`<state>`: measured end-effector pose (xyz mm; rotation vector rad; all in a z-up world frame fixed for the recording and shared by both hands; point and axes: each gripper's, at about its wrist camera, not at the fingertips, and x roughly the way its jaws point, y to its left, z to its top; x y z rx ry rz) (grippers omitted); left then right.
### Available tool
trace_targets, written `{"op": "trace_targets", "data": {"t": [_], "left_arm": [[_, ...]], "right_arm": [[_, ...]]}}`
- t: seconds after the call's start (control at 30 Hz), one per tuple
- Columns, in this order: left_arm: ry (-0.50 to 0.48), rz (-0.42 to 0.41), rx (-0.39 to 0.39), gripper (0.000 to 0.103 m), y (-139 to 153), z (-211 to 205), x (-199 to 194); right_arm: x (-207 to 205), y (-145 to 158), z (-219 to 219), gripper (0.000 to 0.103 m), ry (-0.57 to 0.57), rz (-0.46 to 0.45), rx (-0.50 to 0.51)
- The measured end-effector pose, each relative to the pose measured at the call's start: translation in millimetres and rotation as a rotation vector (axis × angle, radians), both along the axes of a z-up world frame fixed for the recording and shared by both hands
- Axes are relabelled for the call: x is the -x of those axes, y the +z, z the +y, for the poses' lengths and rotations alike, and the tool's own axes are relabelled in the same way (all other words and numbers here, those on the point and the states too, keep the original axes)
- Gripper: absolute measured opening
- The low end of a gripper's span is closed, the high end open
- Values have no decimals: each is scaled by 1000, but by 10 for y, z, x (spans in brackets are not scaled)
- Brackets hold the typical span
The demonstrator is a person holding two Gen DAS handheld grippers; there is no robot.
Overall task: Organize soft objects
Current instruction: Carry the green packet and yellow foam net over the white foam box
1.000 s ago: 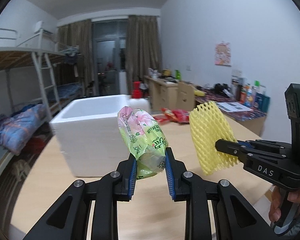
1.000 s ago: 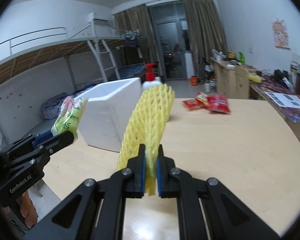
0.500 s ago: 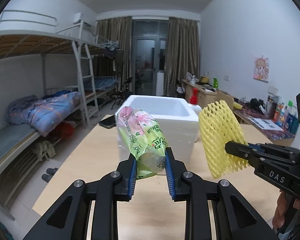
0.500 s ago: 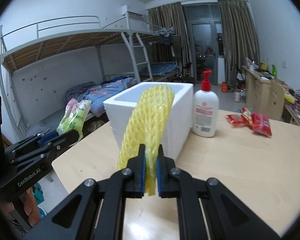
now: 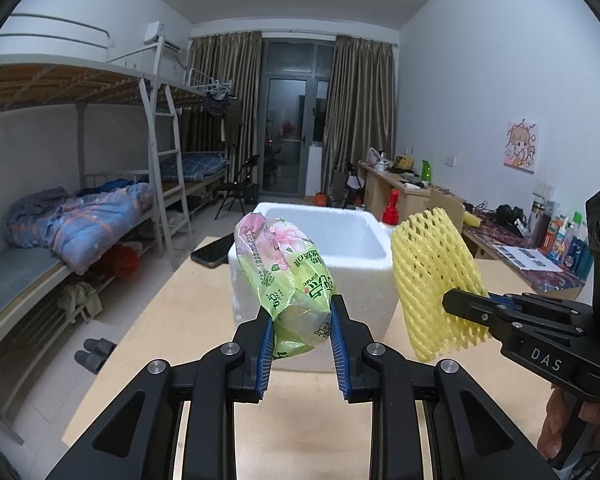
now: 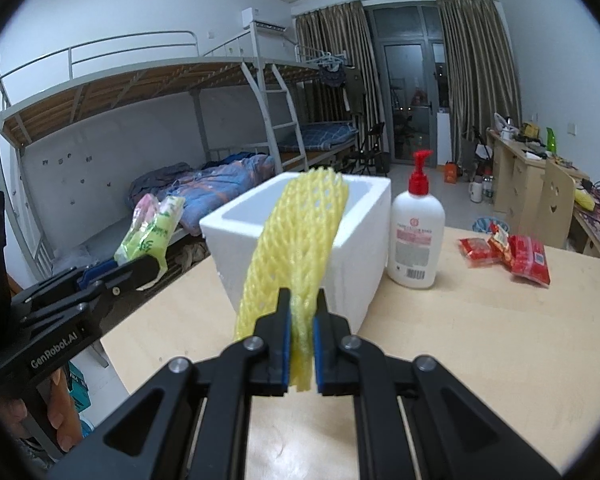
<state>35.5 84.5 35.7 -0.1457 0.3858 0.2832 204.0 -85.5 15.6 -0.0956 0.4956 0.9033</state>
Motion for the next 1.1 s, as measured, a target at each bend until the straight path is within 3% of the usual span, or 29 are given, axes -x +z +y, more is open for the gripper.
{"op": "trace_targets", "data": {"t": [0.5, 1.1], "left_arm": [[-50, 14, -26, 27, 420, 187, -496], [-74, 46, -24, 27, 405, 356, -968]], "right_arm": [[-288, 428, 251, 12, 0, -43, -9], [-668, 510, 557, 12, 16, -46, 29]]}}
